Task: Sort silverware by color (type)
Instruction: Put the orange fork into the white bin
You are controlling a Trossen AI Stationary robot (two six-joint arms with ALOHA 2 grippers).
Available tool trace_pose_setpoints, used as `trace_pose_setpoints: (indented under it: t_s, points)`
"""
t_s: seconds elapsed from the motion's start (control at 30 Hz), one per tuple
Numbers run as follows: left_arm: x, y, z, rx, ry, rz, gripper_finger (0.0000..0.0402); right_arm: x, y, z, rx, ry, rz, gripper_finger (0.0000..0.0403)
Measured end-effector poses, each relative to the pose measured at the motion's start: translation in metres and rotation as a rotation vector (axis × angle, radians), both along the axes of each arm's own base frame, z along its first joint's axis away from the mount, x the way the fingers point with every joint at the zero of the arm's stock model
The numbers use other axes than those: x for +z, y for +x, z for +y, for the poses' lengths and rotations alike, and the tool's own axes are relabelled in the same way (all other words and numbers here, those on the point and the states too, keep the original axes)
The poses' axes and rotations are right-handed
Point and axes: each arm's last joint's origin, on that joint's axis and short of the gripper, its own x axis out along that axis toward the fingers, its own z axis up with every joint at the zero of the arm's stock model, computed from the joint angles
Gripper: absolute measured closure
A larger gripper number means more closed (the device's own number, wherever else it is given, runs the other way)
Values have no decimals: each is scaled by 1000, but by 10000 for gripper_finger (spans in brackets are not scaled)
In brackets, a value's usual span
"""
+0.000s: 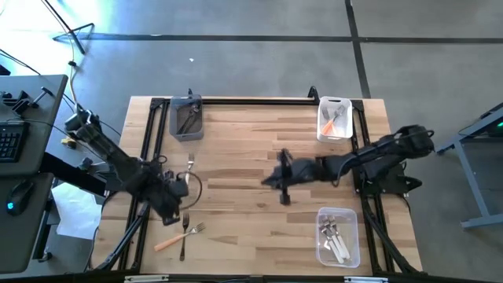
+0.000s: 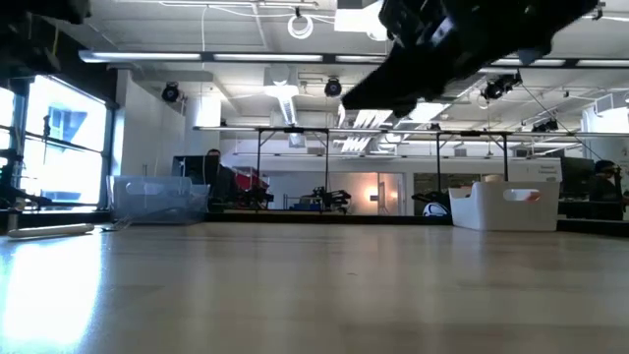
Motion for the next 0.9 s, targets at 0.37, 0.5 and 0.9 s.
trace_pose_setpoints:
  t_s: [0.37, 0.5, 0.9]
  points:
    - [-34, -4, -47, 37, -25, 171, 387, 7, 0, -52, 41, -52, -275, 402]
    - [-34, 1, -61, 3, -66, 172, 352, 6, 0, -53, 43, -61, -266, 402]
    - [-73, 11, -99, 6, -136, 247, 252, 6, 0, -53, 44, -61, -268, 403]
